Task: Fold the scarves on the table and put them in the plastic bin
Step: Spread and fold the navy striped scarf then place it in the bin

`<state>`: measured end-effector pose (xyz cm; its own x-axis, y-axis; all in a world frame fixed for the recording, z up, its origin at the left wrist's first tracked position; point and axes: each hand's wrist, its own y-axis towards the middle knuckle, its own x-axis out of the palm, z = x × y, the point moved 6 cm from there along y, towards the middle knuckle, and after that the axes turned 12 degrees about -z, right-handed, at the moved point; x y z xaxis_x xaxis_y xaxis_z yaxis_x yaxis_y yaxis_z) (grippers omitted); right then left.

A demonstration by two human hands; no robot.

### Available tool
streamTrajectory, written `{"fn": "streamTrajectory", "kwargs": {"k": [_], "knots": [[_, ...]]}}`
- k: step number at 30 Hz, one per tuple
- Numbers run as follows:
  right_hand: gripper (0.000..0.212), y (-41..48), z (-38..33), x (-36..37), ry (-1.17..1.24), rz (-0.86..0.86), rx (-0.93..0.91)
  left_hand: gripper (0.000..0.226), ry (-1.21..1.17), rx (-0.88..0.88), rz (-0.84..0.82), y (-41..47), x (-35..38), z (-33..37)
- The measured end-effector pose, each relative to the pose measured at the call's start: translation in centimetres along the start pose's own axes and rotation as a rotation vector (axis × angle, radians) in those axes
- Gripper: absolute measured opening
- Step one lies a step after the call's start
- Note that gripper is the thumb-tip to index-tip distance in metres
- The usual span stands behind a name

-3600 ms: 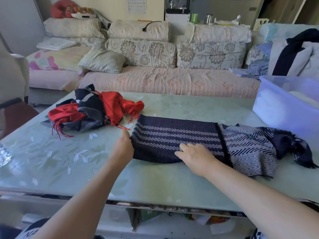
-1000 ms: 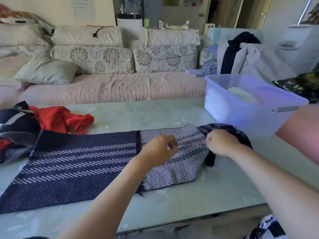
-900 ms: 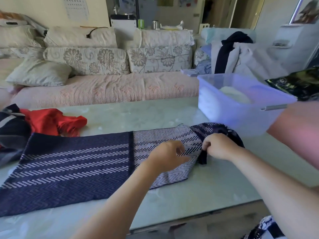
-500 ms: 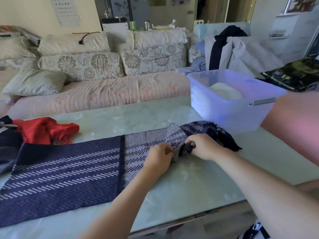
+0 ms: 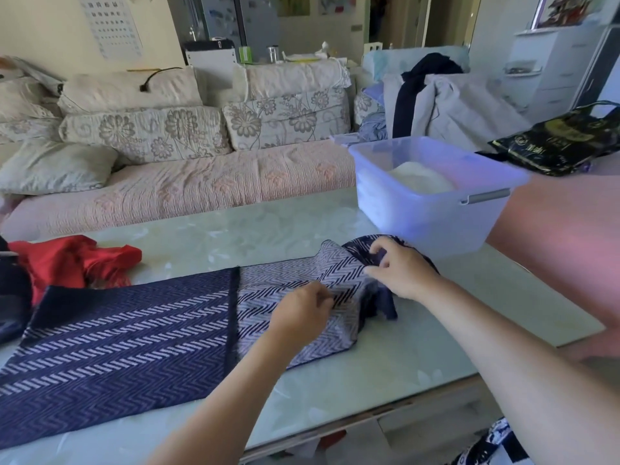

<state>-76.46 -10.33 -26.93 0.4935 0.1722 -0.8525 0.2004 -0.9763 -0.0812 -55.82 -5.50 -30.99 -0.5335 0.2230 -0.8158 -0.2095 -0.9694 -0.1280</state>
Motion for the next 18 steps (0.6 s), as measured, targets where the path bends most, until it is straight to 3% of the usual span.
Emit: {"fn": "streamTrajectory", "kwargs": {"k": [2, 4, 5, 7, 8, 10, 14, 16, 18], "knots": [[0.024, -0.1, 0.9, 2.1, 0.158, -0.156, 0.112, 0.043, 0.05, 0.083, -0.006, 0.0, 0.7, 1.2], [0.024, -0.1, 0.5, 3.7, 0.408, -0.294, 0.098, 0.069, 0.137, 0.097, -0.121, 0.5, 2.1, 1.9], [0.03, 0.1, 0.3, 3.8, 0.549, -0.326, 0.054, 0.071, 0.202, 0.092, -0.156, 0.7, 2.7, 2.0], [0.037, 0.4, 0.2, 3.2, 0.666, -0.289, -0.021, 0.046, 0.202, 0.09, -0.104, 0.9, 2.6, 2.2], [0.042, 0.7, 0.7, 2.8, 0.618, -0.231, -0.039, 0.032, 0.156, 0.076, -0.04, 0.9, 2.2, 2.2], [0.05, 0.9, 1.9, 2.1, 0.329, -0.118, -0.056, 0.028, 0.057, -0.018, 0.071, 0.9, 1.1, 1.5], [0.051, 1.1, 3.0, 3.6, -0.039, -0.222, -0.092, 0.029, 0.145, -0.287, 0.122, 0.5, -1.2, -1.4], [0.049, 1.7, 2.5, 4.1, -0.136, -0.212, -0.15, 0.038, 0.26, -0.294, 0.096, 0.5, -1.6, -1.9], [0.037, 2.3, 1.7, 4.5, -0.265, -0.17, -0.196, 0.043, 0.267, -0.152, 0.226, 0.5, -1.9, -1.1]]}}
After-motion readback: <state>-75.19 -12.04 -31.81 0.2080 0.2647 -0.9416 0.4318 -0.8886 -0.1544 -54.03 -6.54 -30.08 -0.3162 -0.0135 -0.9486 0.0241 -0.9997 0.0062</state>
